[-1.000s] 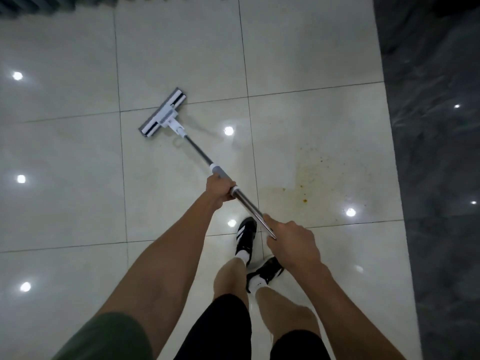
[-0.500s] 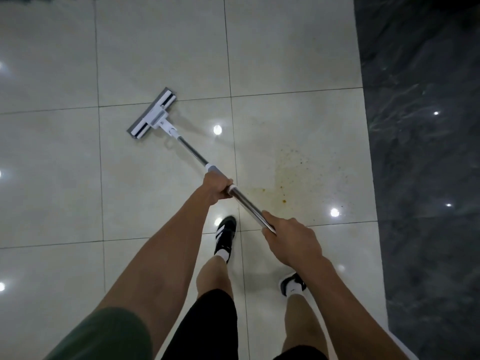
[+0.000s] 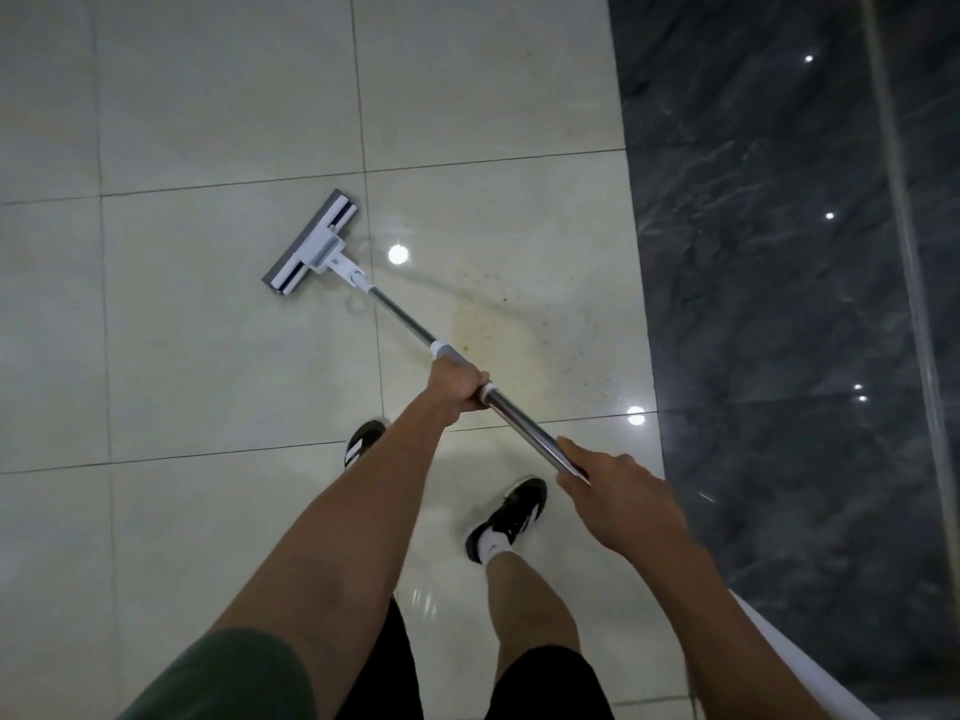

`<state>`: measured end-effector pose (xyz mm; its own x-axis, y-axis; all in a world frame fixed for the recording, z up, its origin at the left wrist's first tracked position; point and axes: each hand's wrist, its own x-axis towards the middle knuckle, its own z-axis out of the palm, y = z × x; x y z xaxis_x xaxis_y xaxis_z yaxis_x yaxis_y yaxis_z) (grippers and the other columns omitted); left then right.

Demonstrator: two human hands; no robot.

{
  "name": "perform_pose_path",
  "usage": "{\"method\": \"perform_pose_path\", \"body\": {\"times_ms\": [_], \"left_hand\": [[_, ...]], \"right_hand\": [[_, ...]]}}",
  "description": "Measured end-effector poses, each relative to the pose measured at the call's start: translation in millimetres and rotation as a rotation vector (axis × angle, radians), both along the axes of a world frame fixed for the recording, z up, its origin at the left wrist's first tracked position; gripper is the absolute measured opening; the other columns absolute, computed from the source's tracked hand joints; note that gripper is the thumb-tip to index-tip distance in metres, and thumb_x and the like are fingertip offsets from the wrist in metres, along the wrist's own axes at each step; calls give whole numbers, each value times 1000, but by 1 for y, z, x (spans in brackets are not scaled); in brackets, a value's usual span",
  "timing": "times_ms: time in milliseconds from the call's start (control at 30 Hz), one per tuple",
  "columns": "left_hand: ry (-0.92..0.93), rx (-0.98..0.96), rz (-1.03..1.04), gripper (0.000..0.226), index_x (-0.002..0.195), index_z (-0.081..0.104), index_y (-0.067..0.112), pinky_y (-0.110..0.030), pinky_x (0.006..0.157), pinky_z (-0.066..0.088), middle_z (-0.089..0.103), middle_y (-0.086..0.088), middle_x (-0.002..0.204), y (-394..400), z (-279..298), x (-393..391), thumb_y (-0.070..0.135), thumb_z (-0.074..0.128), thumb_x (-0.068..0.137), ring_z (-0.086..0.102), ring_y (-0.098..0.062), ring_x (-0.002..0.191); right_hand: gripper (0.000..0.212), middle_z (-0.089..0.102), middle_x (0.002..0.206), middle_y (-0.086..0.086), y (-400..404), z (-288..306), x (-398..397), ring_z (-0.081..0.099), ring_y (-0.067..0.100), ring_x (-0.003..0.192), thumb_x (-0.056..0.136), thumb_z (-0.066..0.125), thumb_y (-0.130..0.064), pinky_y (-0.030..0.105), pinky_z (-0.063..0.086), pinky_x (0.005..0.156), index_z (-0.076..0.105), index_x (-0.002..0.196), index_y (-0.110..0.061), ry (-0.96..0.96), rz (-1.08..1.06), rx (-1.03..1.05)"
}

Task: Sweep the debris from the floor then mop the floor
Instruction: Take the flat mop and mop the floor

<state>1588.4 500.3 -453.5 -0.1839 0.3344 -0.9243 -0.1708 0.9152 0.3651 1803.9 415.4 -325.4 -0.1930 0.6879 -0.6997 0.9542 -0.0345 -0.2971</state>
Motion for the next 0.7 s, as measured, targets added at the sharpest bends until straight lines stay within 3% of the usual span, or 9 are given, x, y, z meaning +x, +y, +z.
{"method": "perform_pose_path", "body": {"times_ms": [100,233,367,467,600,700], "left_hand": [[-14,4,-9,18,97,52,1,-53,73,60,59,-18,101,-13,7,54,-2,67,88,68,-34,93],[-24,1,24,40,76,35,19,-56,76,59,52,-8,87,-21,16,88,-4,66,89,65,-34,96],[2,38,59,34,81,41,14,-57,77,59,57,-12,95,-8,16,74,-3,69,86,66,-35,98],[43,57,37,33,84,41,13,-56,77,59,59,-15,98,-2,13,64,-3,70,85,67,-37,98],[61,44,38,37,76,41,17,-55,72,60,60,-14,93,6,8,42,-4,69,86,69,-34,89],[83,46,62,20,94,53,5,-52,69,61,64,-22,104,14,3,11,-5,69,85,70,-33,91]], "right_hand": [[40,68,99,-7,-15,12,52,61,12,78,101,40,-49,33,55,73,41,141,-45,9,-80,-24],[45,69,113,-7,-26,18,81,66,17,97,99,41,-55,38,56,85,38,143,-48,-28,-143,-53],[45,71,103,-6,-10,10,71,64,11,79,100,43,-50,26,52,71,40,144,-42,4,-107,-38],[45,71,100,-6,0,7,61,62,9,73,101,44,-47,23,50,68,40,145,-39,-8,-72,-41],[45,70,97,-1,7,4,34,61,13,71,101,44,-44,28,52,66,40,145,-37,22,-66,-41],[44,69,96,1,15,0,0,59,16,71,102,43,-42,32,55,68,38,145,-38,51,-43,-48]]}}
